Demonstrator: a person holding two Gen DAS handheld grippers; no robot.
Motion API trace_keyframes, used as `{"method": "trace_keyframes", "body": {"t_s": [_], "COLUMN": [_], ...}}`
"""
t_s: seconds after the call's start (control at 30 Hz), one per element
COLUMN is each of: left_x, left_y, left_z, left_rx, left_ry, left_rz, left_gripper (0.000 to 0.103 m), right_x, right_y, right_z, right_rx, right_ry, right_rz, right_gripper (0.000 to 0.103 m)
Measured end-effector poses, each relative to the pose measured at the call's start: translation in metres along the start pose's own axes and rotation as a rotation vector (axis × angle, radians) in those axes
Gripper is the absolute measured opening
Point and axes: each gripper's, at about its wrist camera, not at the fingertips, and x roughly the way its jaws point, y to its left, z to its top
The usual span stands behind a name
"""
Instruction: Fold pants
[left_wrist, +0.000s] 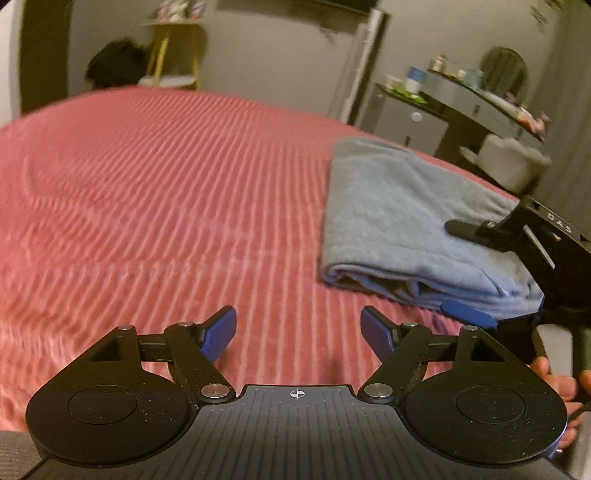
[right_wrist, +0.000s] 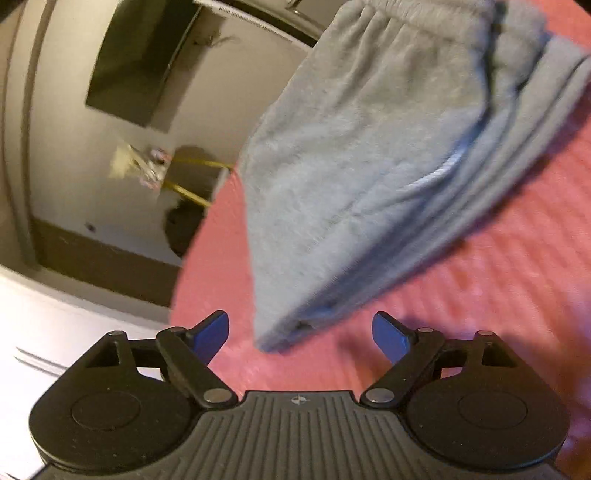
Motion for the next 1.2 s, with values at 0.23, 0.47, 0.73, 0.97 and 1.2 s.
{"method": "trace_keyframes", "body": {"t_s": [0.23, 0.47, 0.73, 0.97, 1.2], "left_x": [0.024, 0.038, 0.084, 0.089, 0.09], "left_y": [0.024, 0.001, -0.034, -0.024, -0.021], "left_z": [0.006, 0.011, 0.015, 0.016, 0.017], "left_rx": [-0.148, -0.05, 0.019, 0.016, 0.01], "left_ry": [0.037, 0.014, 0.043, 0.017, 0.01], "left_rz": [-0.012, -0.087, -0.064, -0.075, -0.095], "left_gripper": [0.08, 0.08, 0.067, 0.062, 0.057], "right_x": [0.042, 0.017, -0.03, -0.047, -0.068], "right_y": [-0.009, -0.006, -0.035, -0.043, -0.071], "right_z": [-0.001, 0.013, 0.044, 0.053, 0.071], "right_rx": [0.038, 0.012, 0.009, -0.011, 0.103], "right_ry": [0.041, 0.137, -0.04, -0.206, -0.284], "right_rz": [0.099, 0.065, -0.122, -0.151, -0.166], "right_gripper": [0.086, 0.084, 0.09, 0.09, 0.052]}}
